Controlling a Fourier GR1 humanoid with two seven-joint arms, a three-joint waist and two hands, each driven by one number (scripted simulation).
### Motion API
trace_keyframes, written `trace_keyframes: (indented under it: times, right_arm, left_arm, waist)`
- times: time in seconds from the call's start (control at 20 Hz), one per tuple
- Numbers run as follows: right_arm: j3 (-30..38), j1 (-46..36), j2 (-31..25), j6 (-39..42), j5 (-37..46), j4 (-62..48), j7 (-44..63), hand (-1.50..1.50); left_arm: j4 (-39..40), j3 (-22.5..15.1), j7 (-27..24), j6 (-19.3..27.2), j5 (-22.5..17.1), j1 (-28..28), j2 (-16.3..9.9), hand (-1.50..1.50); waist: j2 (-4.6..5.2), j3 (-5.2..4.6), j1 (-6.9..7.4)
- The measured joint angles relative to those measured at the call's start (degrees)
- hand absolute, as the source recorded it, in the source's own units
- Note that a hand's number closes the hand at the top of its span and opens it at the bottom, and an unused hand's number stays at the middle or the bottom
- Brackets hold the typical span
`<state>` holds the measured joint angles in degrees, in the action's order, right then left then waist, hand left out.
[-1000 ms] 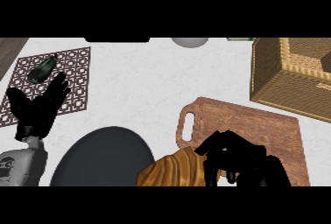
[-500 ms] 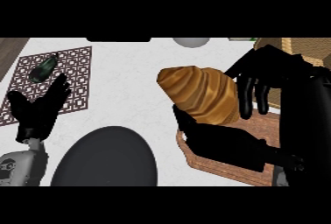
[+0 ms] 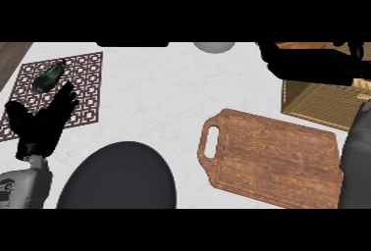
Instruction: Pick the croissant from the cutting board and place it in the basket
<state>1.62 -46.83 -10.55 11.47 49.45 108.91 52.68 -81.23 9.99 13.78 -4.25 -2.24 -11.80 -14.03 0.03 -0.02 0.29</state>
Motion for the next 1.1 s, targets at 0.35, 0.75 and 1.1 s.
trace_keyframes:
  times: [0.35, 0.75, 1.1]
  right_arm:
    - [7.7, 2.9, -5.9, -3.3, -3.6, -9.5, -10.7, 1.50]
    - [14.1, 6.8, -10.2, -9.2, -7.8, -20.6, -24.7, 1.50]
    - [18.1, 8.7, -10.5, -18.2, -7.4, -29.0, -29.6, -1.50]
  left_arm:
    - [1.2, 0.9, -0.8, -0.7, -0.4, -0.4, -0.5, 0.00]
    - [1.9, 0.8, -1.0, -0.6, 0.2, -1.0, -0.3, 0.00]
    - [1.4, 0.8, -1.6, -0.9, 0.4, 0.1, -0.1, 0.00]
  waist:
    - [0.05, 0.02, -0.10]
    - [0.09, 0.05, -0.06]
    - [0.14, 0.04, 0.20]
